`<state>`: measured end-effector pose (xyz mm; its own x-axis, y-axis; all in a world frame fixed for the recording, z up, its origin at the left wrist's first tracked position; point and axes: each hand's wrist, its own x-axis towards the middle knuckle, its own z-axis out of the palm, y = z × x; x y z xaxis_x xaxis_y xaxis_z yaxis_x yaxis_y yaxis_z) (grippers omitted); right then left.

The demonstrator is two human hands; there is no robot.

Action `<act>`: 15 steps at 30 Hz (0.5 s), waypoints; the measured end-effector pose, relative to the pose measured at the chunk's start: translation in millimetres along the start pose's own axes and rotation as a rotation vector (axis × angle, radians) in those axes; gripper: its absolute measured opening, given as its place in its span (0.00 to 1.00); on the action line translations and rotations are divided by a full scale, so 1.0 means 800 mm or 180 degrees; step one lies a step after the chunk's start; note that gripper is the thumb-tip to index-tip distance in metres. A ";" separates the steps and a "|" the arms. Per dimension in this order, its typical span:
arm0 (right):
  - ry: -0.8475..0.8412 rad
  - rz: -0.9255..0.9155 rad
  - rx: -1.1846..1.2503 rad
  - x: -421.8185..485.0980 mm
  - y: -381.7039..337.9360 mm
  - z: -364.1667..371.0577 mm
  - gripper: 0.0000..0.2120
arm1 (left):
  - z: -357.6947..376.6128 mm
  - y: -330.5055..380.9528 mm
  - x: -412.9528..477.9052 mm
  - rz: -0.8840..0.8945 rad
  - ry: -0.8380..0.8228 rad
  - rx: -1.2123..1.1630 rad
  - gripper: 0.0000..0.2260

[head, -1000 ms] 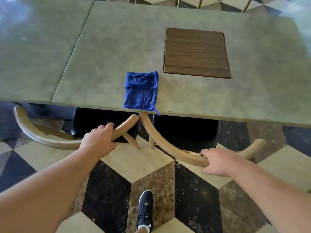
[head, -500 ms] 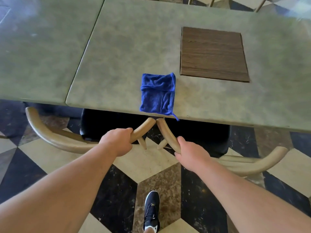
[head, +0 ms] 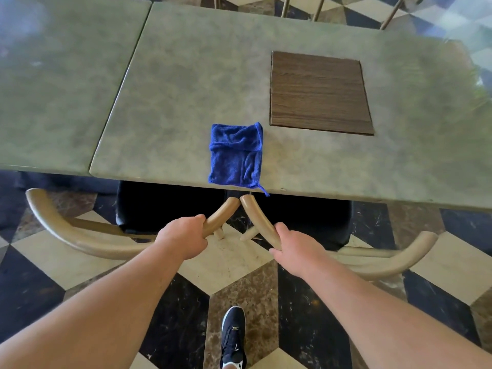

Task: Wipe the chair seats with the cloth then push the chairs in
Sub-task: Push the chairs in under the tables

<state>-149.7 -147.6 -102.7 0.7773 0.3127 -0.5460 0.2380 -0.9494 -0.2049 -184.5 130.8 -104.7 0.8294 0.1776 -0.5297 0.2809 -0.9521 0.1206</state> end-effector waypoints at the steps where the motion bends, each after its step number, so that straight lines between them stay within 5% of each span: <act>1: 0.0006 -0.0006 -0.0044 -0.001 -0.001 -0.001 0.22 | -0.002 0.000 0.001 0.0019 -0.0051 0.0023 0.11; 5: 0.0034 -0.0179 -0.0256 -0.008 0.002 -0.012 0.29 | -0.012 0.005 -0.001 0.0061 -0.0022 0.0189 0.19; 11: 0.0532 -0.0261 -0.0528 -0.039 0.027 -0.091 0.44 | -0.068 0.064 -0.021 0.0883 0.0932 0.0034 0.32; 15: 0.0824 -0.0099 -0.0563 -0.076 0.056 -0.174 0.47 | -0.135 0.146 -0.045 0.0922 0.0747 -0.0072 0.45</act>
<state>-105.1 -213.2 34.3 0.8851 0.3454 -0.3121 0.3439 -0.9370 -0.0615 -129.0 40.1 18.9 0.9634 -0.0436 -0.2644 0.0268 -0.9660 0.2570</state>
